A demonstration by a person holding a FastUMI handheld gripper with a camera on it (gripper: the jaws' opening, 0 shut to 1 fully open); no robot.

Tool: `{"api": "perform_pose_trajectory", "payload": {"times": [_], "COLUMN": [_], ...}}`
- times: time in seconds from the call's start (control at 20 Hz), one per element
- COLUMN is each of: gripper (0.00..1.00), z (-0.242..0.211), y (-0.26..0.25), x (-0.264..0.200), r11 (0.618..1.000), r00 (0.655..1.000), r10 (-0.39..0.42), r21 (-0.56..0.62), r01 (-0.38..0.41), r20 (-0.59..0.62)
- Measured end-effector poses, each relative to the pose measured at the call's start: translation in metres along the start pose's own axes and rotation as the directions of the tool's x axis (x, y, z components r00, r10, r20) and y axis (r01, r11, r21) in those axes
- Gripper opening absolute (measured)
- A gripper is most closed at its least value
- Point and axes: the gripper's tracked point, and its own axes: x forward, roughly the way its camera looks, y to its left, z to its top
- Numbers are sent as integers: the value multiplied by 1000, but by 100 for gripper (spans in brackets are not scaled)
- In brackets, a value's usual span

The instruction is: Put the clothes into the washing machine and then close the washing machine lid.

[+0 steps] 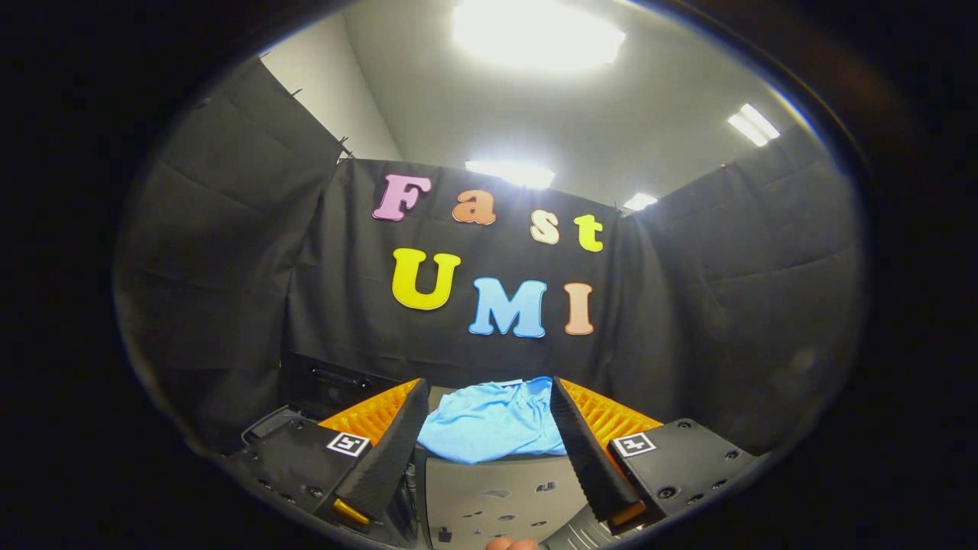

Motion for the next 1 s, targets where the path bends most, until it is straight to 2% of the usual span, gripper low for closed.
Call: {"api": "perform_pose_trajectory", "payload": {"times": [0.55,0.8,1.0], "gripper": [99,99,99], "z": [8,-7,-11], "y": [-32,-39,-57], "x": [81,126,156], "r11": [999,995,996], "r00": [999,991,982], "r10": [45,96,94], "r21": [-29,36,18], "r01": [-45,-93,-93], "r20": [6,-94,-161]}}
